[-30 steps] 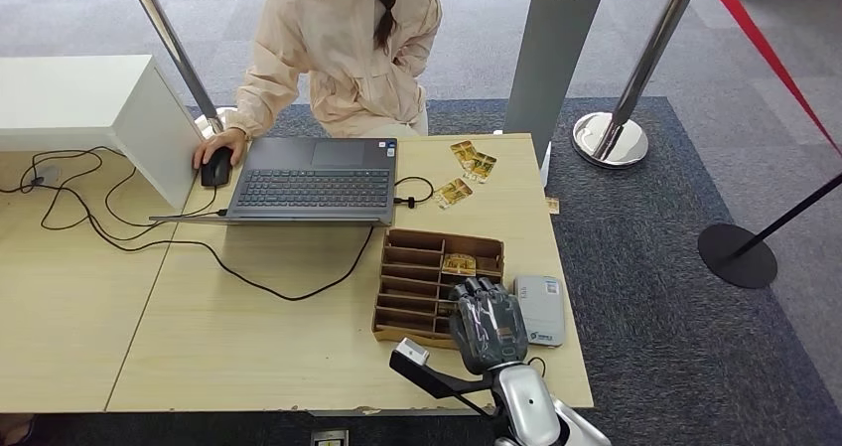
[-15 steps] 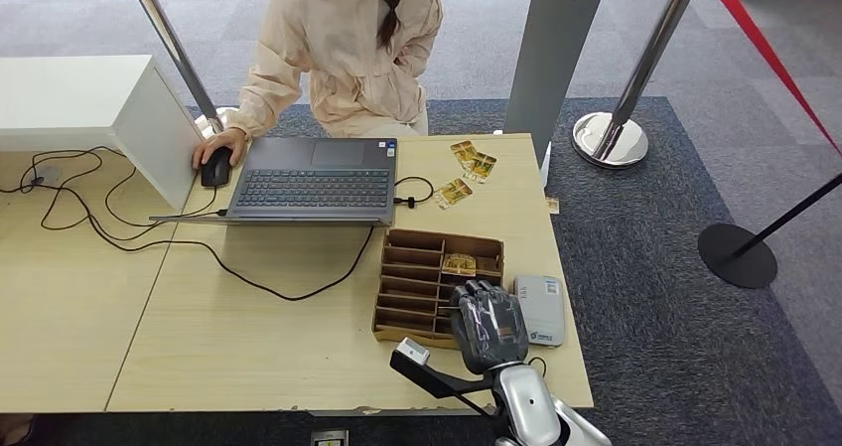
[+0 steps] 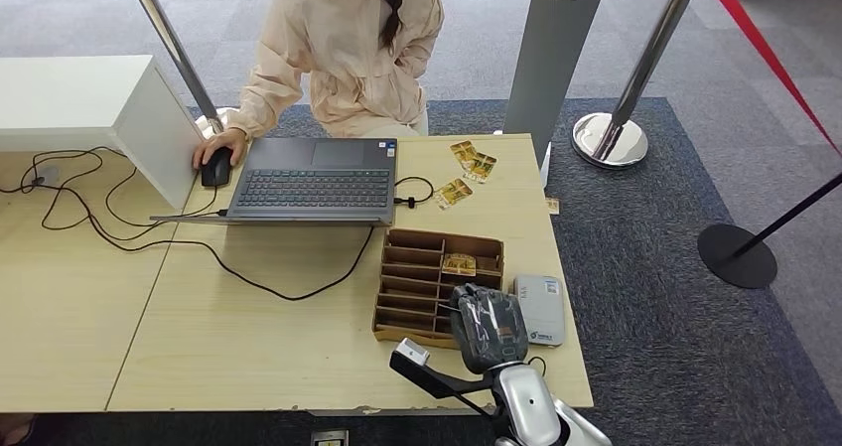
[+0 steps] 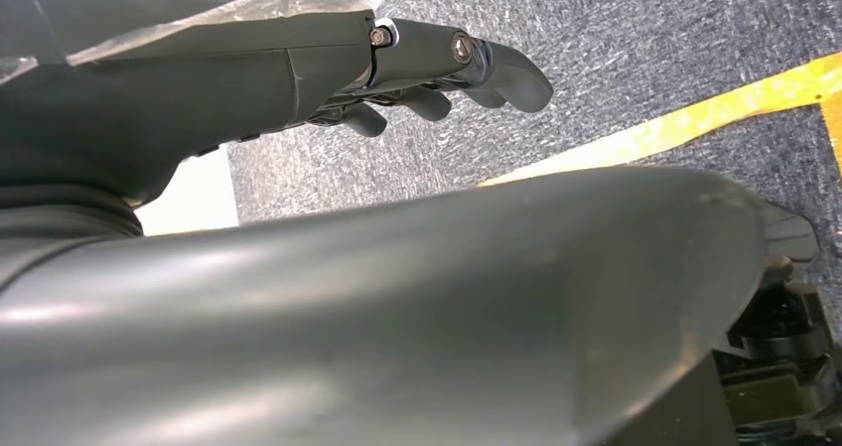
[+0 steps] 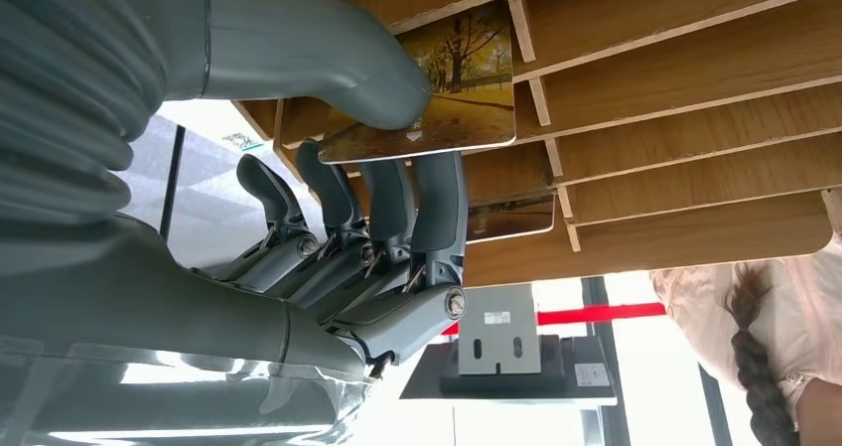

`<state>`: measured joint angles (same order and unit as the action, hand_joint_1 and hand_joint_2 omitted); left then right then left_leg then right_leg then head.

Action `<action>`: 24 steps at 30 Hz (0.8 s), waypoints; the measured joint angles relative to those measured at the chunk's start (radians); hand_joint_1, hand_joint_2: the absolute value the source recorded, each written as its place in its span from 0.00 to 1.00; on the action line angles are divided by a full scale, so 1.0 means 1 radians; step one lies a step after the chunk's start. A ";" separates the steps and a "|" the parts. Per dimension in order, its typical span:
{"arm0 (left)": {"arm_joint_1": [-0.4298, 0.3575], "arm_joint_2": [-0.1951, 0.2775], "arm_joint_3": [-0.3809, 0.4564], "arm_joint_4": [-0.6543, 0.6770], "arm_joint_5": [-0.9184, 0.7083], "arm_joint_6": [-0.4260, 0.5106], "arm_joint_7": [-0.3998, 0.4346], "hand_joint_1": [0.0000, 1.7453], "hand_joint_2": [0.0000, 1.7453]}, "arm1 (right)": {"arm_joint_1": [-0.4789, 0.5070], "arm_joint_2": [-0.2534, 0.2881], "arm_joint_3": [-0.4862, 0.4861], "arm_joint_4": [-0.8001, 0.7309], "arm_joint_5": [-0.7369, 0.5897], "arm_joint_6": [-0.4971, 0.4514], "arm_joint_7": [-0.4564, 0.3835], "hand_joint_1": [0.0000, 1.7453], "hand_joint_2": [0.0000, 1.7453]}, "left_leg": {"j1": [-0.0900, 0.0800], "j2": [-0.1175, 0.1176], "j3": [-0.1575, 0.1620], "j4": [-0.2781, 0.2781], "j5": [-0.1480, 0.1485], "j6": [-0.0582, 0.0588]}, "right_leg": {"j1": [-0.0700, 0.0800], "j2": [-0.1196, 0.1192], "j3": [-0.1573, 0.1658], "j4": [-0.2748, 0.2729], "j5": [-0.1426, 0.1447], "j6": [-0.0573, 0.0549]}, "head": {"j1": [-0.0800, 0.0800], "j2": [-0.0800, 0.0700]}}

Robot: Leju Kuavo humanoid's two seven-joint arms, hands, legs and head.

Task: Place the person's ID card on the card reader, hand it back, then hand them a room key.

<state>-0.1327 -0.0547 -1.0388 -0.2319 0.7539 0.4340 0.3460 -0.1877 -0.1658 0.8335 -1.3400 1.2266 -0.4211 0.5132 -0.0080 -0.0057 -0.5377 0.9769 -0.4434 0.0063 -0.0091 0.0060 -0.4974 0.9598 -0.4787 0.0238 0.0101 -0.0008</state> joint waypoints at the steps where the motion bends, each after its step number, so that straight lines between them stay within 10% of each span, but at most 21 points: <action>1: -0.001 0.000 0.000 0.000 0.000 0.000 0.000 0.00 0.00 | 0.000 0.000 0.000 0.000 0.000 0.000 0.000 0.82 1.00 | 0.000 0.000 0.000 0.000 0.000 0.000 | 0.000 0.000 0.000 0.000 0.000 0.000 | 0.000 0.000; 24: -0.020 -0.004 0.000 0.000 -0.014 -0.009 0.008 0.00 0.00 | -0.052 -0.015 0.001 -0.059 0.043 0.060 0.009 0.77 1.00 | 0.000 0.000 0.000 0.000 0.000 0.000 | 0.000 0.000 0.000 0.000 0.000 0.000 | 0.000 0.000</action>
<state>-0.1530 -0.0585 -1.0388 -0.2319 0.7394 0.4253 0.3543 -0.2394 -0.1803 0.8342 -1.3994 1.2698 -0.3612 0.5218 -0.0080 -0.0056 -0.5376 0.9770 -0.4433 0.0062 -0.0091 0.0060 -0.4973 0.9598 -0.4783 0.0235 0.0102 -0.0008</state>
